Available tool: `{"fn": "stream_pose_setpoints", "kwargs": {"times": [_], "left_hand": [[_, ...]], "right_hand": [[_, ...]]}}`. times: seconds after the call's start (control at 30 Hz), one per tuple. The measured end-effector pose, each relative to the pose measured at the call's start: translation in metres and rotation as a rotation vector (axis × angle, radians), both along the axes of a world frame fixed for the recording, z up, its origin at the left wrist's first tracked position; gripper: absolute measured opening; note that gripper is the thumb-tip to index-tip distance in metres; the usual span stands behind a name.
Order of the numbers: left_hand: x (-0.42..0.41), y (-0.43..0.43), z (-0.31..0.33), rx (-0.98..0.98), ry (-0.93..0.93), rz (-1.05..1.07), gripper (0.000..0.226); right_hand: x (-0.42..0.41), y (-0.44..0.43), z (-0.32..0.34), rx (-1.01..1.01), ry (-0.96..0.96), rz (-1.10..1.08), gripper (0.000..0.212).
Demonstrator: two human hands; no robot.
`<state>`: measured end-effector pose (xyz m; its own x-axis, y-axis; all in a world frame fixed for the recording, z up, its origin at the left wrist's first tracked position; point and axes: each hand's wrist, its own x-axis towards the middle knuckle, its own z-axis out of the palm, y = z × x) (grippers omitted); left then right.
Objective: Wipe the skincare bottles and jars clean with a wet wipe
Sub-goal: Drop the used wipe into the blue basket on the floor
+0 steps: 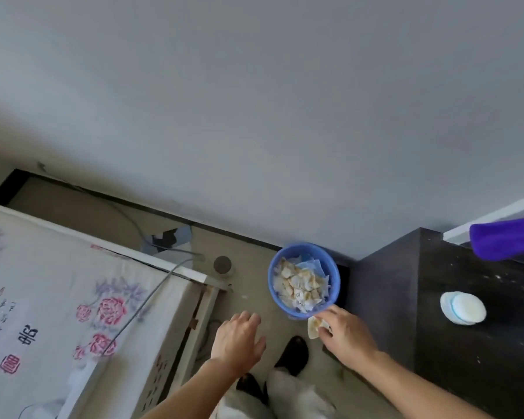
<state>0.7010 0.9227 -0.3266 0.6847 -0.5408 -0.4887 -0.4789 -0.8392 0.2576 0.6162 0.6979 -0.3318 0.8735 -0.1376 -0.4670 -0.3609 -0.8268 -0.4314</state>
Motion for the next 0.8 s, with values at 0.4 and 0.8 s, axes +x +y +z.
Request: {"fn": "stream_pose_setpoints", "kwargs": {"times": [0.4,0.8], "left_hand": [[0.041,-0.023,-0.177,0.034,0.215,0.001,0.024],[0.080,-0.066,-0.407,0.036,0.267,0.236,0.041]], "right_hand": [[0.042,-0.008,-0.176,-0.022,0.183,-0.320,0.029],[0.099,-0.046,-0.412,-0.122,-0.002,-0.555,0.035]]}}
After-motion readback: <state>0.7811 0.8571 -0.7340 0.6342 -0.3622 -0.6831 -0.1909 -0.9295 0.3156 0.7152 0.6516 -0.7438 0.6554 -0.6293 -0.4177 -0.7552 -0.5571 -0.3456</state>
